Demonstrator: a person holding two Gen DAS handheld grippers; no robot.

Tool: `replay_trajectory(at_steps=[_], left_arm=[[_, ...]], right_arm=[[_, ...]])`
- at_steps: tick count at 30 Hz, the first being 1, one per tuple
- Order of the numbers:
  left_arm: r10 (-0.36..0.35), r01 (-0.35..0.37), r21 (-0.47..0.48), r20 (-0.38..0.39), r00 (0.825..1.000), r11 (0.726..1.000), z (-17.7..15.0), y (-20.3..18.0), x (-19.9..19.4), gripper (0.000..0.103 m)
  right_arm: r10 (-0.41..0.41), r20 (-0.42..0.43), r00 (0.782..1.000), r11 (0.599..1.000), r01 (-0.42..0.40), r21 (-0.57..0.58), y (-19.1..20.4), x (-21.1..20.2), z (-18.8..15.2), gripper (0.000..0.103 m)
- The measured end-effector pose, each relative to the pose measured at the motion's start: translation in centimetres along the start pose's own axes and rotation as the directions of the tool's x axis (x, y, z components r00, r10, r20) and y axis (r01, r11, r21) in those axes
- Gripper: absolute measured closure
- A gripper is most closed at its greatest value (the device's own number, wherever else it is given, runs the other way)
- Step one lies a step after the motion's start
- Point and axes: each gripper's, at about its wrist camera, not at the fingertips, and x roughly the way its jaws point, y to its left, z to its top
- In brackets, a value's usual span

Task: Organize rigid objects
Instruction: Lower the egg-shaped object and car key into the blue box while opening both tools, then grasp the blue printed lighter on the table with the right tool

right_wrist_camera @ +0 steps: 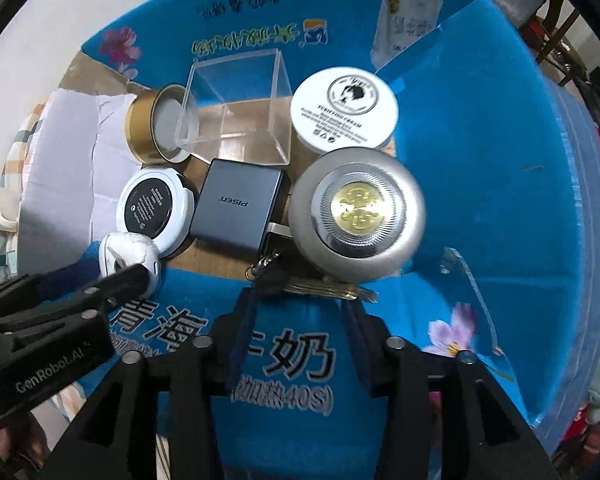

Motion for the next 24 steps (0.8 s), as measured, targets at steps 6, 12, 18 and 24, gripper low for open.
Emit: replay_trajectory(at_steps=[6, 12, 18, 24], left_arm=[[0.044, -0.045, 0.004, 0.069, 0.997, 0.999, -0.7, -0.7, -3.0, 0.027], [0.056, -0.057, 0.002, 0.154, 0.986, 0.998, -2.1, -1.4, -7.1, 0.020], [0.064, -0.069, 0.018, 0.192, 0.979, 0.997, -3.2, -2.6, -10.1, 0.001], [0.065, -0.072, 0.017, 0.248, 0.967, 0.997, -3.7, -3.1, -13.3, 0.001]], right_arm=[[-0.017, 0.050, 0.999, 1.000, 0.016, 0.016, -1.6, -3.2, -0.8, 0.038], [-0.025, 0.093, 0.995, 0.999, 0.022, 0.032, -2.8, -7.2, -1.7, 0.033], [-0.034, 0.161, 0.986, 0.999, 0.032, 0.019, -3.5, -11.9, -2.7, 0.014], [-0.019, 0.232, 0.973, 1.000, 0.020, 0.000, -3.8, -16.4, -3.8, 0.009]])
